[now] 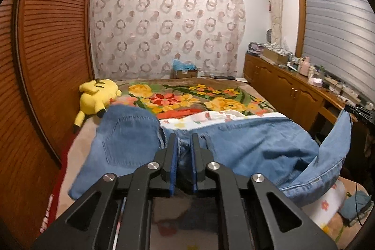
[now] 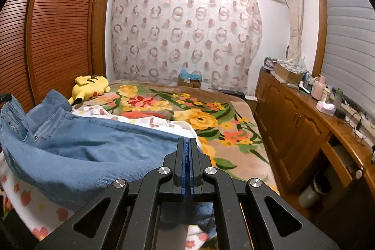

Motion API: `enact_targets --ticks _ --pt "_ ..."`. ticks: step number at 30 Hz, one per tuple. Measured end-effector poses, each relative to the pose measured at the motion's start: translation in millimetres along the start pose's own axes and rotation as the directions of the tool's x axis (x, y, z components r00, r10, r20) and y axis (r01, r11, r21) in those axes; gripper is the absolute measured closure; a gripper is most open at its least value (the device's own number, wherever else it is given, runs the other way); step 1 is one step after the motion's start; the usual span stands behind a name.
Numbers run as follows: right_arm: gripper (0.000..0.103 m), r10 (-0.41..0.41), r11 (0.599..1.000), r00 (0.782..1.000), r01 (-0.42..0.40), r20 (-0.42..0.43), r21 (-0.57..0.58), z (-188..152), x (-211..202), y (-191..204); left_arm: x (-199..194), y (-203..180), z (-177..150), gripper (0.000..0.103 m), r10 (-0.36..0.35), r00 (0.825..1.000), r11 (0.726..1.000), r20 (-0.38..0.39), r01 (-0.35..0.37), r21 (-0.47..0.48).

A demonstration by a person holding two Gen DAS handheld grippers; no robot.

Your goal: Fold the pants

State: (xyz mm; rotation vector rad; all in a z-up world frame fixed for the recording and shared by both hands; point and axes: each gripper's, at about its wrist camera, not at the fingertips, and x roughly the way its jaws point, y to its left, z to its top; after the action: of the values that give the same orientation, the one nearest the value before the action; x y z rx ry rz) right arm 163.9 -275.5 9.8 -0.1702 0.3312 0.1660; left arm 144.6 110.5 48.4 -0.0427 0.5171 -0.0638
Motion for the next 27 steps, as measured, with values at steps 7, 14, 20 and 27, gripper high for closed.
enact_targets --ticks 7,14,20,27 --pt "0.101 0.02 1.0 0.999 -0.02 -0.036 -0.024 12.8 35.8 0.7 48.2 -9.3 -5.7 0.095 -0.007 0.995 0.999 -0.097 0.012 0.05" --pt "0.102 0.025 0.999 0.998 -0.026 -0.055 -0.029 34.9 63.8 -16.0 75.7 -2.3 7.7 0.096 0.002 0.993 0.999 -0.117 0.002 0.034" --pt "0.102 0.035 0.999 0.999 -0.035 -0.02 -0.022 50.5 79.8 -24.2 77.8 -13.4 35.4 0.097 -0.008 0.996 0.996 -0.085 0.016 0.093" --pt "0.102 -0.01 0.999 0.999 0.009 -0.034 -0.033 51.1 117.8 -33.2 118.7 4.2 69.8 0.097 0.021 0.996 0.997 -0.084 -0.015 0.069"
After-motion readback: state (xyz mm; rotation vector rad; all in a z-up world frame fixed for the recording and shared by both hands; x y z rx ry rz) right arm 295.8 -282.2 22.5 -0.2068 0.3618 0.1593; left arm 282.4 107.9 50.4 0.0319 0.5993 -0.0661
